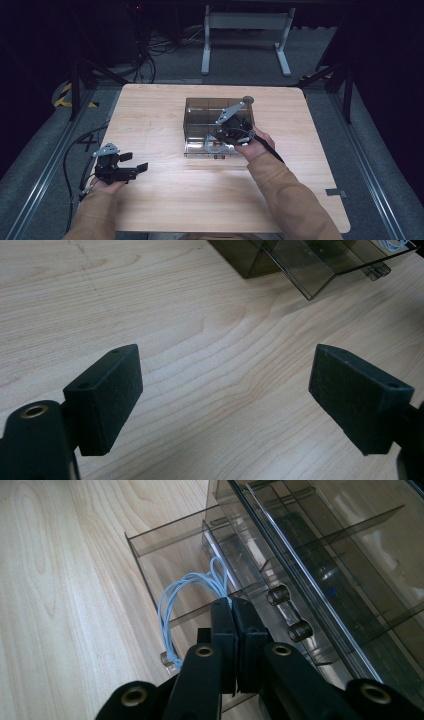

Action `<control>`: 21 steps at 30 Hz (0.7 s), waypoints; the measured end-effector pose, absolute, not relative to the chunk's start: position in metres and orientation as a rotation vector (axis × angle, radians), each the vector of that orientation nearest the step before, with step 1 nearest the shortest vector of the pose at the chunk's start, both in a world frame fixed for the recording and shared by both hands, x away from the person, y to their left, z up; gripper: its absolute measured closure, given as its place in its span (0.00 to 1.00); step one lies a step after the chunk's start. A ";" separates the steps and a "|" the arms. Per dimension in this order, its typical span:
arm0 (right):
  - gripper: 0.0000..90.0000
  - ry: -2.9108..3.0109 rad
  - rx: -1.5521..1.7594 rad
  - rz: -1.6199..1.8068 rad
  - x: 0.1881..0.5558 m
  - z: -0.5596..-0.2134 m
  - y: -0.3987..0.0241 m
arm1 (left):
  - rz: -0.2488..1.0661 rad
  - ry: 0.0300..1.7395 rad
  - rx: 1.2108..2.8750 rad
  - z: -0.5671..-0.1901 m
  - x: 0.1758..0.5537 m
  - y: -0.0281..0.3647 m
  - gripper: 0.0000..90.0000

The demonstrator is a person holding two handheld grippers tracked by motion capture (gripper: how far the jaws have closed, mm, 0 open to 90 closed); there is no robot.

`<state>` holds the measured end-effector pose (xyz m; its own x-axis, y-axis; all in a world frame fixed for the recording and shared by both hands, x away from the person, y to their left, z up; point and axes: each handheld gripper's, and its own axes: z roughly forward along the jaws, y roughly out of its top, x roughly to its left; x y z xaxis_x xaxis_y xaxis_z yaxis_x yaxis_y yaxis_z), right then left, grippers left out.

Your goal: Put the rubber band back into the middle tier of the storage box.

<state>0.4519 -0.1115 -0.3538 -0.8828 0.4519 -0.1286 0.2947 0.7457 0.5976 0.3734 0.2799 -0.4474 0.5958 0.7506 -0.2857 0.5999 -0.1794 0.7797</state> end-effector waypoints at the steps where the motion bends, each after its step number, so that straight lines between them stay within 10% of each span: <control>1: 0.99 2.678 0.587 0.846 0.453 -0.354 -0.112 | 0.200 1.089 1.874 -0.448 0.373 0.280 0.16; 21: 0.99 2.679 0.612 0.747 0.462 -0.370 -0.114 | 0.200 1.087 1.874 -0.447 0.374 0.279 0.16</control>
<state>0.4620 -0.1142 -0.3702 -0.8667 0.4716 -0.1626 0.3195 0.7751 0.5451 0.3739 0.2794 -0.4474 0.5952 0.7507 -0.2866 0.5991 -0.1769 0.7809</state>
